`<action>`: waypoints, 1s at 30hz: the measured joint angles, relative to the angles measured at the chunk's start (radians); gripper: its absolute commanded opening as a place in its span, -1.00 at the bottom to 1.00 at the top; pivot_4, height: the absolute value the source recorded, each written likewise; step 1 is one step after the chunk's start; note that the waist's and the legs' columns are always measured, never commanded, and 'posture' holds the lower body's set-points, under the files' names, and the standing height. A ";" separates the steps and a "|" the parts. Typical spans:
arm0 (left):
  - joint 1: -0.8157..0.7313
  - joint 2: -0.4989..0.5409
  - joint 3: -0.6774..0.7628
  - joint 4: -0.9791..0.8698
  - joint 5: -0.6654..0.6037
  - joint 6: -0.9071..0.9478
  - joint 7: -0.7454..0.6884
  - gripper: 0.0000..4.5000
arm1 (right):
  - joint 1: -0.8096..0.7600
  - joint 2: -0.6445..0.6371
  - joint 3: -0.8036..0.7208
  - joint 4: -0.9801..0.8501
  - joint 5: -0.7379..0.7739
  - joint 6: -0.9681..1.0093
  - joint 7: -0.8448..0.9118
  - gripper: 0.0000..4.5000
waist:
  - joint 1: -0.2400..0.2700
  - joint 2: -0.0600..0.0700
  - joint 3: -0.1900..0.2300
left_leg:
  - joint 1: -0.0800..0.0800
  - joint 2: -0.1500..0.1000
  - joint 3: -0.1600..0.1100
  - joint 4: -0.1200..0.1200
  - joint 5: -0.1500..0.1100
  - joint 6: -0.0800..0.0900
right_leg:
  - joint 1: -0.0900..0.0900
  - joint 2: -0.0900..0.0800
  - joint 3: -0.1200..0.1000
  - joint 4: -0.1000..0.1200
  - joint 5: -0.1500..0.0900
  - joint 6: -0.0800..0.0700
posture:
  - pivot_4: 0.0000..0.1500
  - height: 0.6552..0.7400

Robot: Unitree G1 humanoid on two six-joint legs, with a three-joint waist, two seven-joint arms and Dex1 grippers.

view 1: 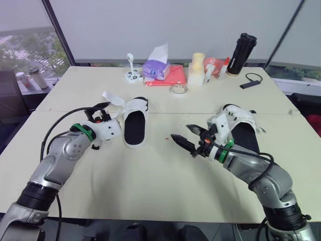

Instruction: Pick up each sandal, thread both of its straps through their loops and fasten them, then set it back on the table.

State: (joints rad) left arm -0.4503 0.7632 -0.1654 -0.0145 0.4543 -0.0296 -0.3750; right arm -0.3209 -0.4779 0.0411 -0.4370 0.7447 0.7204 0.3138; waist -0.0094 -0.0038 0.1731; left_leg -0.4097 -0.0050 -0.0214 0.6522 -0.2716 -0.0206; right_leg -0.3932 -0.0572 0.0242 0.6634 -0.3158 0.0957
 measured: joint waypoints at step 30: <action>-0.483 -0.364 -0.292 0.804 0.300 -0.003 0.338 0.96 | -0.020 0.107 -0.053 0.068 -0.163 -0.044 0.006 1.00 | 0.000 -0.001 0.000 | -0.002 0.000 0.000 0.008 0.000 0.000 | -0.001 0.002 -0.001 0.005 0.000 0.000 | 1.00 1.00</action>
State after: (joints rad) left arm -0.9328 0.3995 -0.4569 0.7896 0.7547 -0.0326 -0.0370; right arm -0.3407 -0.3711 -0.0120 -0.3693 0.5816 0.6761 0.3201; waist -0.0097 -0.0044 0.1728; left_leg -0.4117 -0.0053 -0.0210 0.6605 -0.2716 -0.0205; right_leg -0.3941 -0.0553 0.0234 0.6682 -0.3156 0.0960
